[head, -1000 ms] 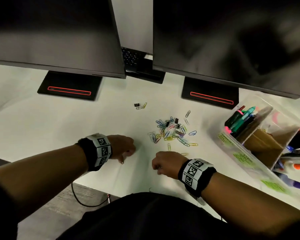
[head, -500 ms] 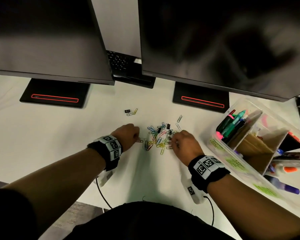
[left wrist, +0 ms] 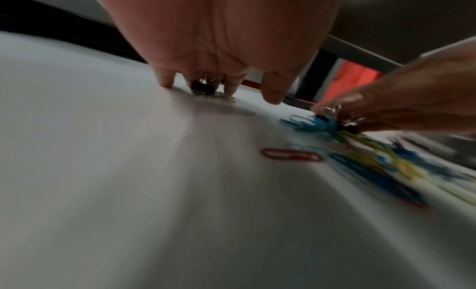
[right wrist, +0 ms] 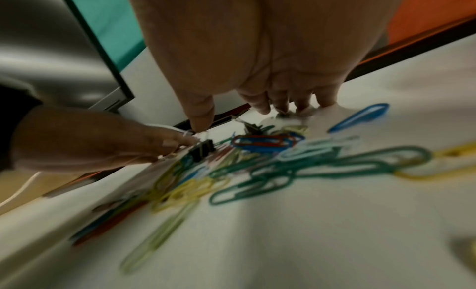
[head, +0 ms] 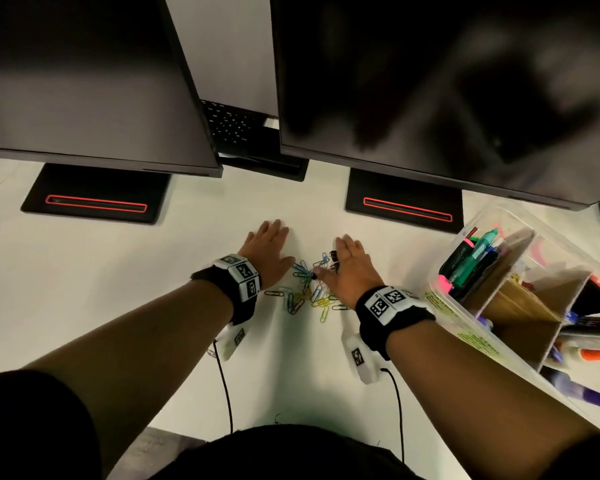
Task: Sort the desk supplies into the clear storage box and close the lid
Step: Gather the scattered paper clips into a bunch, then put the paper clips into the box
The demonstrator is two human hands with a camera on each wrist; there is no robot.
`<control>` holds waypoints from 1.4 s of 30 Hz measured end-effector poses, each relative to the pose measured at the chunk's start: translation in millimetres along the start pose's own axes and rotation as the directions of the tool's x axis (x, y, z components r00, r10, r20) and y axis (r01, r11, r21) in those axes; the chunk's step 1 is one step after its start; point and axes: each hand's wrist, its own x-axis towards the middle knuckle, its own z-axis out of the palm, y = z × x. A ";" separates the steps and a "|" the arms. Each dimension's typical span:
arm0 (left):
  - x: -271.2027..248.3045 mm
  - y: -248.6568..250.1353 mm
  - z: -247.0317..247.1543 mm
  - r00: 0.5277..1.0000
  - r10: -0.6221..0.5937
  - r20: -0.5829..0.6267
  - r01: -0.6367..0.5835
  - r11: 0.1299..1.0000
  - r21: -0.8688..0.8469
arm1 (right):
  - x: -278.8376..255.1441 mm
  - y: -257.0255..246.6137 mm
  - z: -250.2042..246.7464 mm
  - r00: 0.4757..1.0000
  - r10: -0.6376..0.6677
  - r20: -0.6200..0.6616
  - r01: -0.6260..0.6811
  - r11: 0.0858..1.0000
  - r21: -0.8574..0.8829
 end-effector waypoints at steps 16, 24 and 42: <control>-67.5 -2.2 20.3 0.989 0.139 0.045 -0.141 0.988 0.061 | -64.1 39.0 12.9 0.988 0.085 -0.131 -0.089 0.996 -0.027; -55.3 23.6 27.0 0.999 0.020 0.045 -0.013 0.988 -0.153 | -57.4 24.1 18.7 0.978 0.179 -0.104 -0.160 0.974 0.162; -45.8 54.9 28.5 0.992 0.128 -0.016 -0.128 0.979 -0.159 | -44.6 14.0 12.1 0.993 -0.077 -0.086 0.087 0.990 0.115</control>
